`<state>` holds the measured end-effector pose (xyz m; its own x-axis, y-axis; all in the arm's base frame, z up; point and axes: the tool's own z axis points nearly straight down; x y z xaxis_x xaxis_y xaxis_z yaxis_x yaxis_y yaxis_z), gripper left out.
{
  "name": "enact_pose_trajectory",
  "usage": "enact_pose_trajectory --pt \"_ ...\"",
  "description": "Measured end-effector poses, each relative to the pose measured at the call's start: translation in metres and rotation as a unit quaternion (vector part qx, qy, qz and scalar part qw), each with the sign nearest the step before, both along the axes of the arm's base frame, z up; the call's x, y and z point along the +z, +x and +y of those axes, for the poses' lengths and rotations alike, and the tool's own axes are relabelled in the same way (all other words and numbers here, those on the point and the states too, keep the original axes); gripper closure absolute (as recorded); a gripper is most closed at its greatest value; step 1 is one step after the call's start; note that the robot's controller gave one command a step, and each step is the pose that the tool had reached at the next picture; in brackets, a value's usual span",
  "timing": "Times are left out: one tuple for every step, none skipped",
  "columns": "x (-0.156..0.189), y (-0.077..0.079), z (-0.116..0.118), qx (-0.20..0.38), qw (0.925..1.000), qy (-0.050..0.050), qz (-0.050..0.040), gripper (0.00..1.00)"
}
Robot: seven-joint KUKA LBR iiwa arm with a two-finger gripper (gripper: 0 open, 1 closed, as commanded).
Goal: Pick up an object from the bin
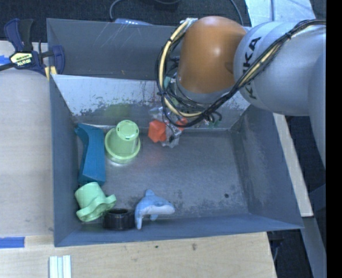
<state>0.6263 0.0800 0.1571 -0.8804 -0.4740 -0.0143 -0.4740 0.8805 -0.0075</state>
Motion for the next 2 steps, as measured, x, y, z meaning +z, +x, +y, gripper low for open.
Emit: enact_pose_trajectory --pt "0.0000 0.0000 0.0000 0.000 1.0000 0.000 0.0000 1.00" --pt "0.0043 -0.0025 -0.0008 0.001 1.0000 0.000 0.0022 1.00"
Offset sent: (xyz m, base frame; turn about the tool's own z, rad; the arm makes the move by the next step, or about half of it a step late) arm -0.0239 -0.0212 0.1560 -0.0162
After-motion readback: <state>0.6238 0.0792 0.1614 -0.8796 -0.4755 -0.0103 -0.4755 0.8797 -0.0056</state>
